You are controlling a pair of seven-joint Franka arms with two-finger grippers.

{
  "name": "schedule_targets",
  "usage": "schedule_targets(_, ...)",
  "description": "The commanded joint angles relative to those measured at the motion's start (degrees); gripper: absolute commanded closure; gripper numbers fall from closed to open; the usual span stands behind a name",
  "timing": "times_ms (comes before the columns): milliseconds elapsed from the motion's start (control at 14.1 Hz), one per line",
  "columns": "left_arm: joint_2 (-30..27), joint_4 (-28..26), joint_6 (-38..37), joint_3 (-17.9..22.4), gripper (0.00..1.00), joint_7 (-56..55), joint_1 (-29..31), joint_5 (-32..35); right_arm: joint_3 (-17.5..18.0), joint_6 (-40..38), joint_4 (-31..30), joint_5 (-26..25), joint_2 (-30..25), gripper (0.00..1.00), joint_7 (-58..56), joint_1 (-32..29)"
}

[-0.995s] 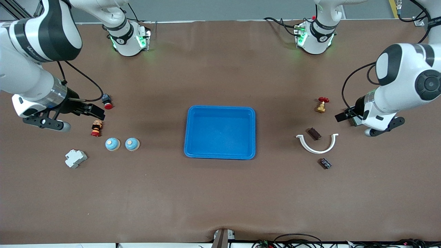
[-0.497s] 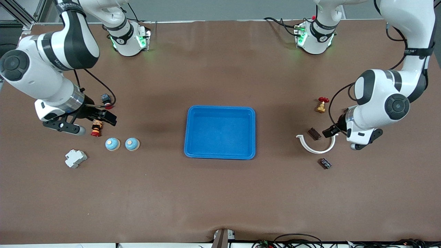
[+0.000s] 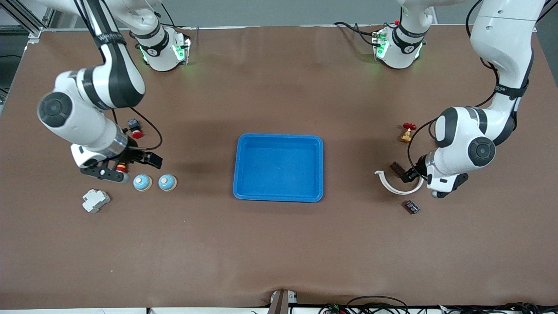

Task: Place electrolytic capacitor and blue bell in tray
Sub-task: 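Lower the left gripper onto the brown capacitor while the right gripper descends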

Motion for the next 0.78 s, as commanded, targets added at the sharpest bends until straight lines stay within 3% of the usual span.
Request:
schedule_targets(0, 0.85, 0.01, 0.78, -0.24, 0.27, -1.89, -0.19, -0.95, -0.2, 2.72, 0.12, 0.29, 2.92, 0.0, 0.79, 0.37)
schedule_targets(142, 1.12, 0.01, 0.78, -0.24, 0.37, -1.89, -0.36, -0.95, -0.2, 4.65, 0.12, 0.29, 4.94, 0.0, 0.7, 0.37)
schedule_targets(711, 4.02, 0.01, 2.01, -0.24, 0.4, -1.89, -0.54, -0.95, -0.29, 10.27, -0.05, -0.24, 10.84, 0.0, -5.35, 0.2)
